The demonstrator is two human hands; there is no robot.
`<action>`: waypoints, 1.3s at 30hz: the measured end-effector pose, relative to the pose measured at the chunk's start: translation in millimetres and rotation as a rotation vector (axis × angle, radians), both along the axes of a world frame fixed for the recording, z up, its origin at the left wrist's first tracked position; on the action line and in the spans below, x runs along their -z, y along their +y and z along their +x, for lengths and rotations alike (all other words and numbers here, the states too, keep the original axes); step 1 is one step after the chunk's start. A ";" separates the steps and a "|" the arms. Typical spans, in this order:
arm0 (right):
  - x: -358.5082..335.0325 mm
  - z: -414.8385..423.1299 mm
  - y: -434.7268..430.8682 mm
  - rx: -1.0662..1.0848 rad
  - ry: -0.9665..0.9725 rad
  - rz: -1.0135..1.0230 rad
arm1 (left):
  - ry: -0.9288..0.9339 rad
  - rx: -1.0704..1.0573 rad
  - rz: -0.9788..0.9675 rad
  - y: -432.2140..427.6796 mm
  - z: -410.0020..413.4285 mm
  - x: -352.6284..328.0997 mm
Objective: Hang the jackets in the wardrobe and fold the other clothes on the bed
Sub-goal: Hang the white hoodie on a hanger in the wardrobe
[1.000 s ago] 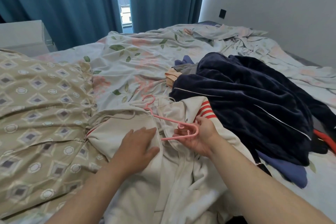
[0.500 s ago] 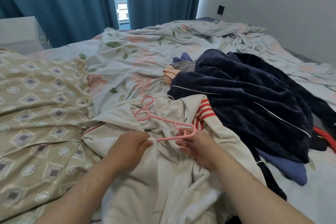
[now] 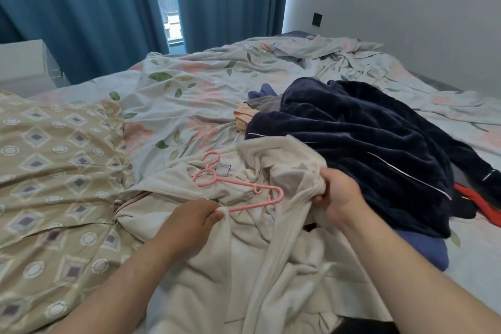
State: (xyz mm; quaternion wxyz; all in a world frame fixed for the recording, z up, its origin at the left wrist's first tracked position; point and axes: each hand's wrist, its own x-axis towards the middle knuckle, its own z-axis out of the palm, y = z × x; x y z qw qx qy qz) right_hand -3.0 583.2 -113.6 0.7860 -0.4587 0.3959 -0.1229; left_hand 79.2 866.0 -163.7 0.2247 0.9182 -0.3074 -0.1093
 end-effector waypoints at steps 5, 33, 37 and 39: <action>-60.5 -2.5 -17.2 -0.123 -0.256 -0.097 | -0.050 -0.005 0.110 -30.1 16.1 12.9; 14.5 -160.5 138.6 -0.830 0.264 -0.601 | 0.111 0.271 -0.207 43.5 -192.0 12.3; 11.2 -171.2 143.4 -0.984 0.283 -0.767 | 0.192 0.117 -0.262 40.4 -192.2 -2.1; 10.1 -170.4 142.3 -1.001 0.270 -0.791 | 0.232 0.043 -0.319 40.4 -194.8 -9.0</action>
